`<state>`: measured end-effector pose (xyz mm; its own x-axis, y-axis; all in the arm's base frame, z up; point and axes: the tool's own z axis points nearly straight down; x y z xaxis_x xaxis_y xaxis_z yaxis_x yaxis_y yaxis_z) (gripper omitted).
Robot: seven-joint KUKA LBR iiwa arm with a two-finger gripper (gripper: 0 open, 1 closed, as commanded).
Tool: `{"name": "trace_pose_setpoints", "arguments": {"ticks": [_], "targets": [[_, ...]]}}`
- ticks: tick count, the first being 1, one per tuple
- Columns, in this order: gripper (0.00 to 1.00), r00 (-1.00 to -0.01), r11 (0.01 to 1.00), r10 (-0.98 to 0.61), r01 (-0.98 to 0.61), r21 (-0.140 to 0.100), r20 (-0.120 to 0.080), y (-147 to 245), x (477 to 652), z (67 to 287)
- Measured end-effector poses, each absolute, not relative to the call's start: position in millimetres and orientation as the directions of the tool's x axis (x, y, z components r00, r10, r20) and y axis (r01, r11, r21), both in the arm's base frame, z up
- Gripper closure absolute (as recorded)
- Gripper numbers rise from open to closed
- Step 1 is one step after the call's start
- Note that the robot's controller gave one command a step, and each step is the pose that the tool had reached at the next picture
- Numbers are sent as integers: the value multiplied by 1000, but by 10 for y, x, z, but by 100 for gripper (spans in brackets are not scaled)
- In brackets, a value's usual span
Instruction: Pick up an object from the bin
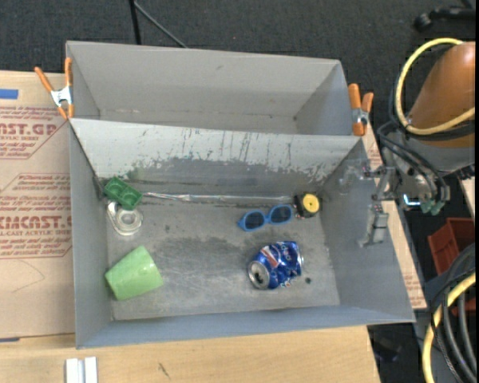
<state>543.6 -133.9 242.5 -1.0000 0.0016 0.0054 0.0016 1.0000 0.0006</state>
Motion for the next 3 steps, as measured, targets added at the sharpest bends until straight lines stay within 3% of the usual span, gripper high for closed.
{"name": "trace_pose_setpoints", "arguments": {"ticks": [1, 2, 3], "targets": [[0, -1000, 1000, 30, 30, 2, 7, -763, 5299, 965], [0, -998, 998, 55, 55, 3, 4, -267, 5149, 677], [100, -998, 998, 59, 59, 0, -1, -302, 5167, 708]]}}
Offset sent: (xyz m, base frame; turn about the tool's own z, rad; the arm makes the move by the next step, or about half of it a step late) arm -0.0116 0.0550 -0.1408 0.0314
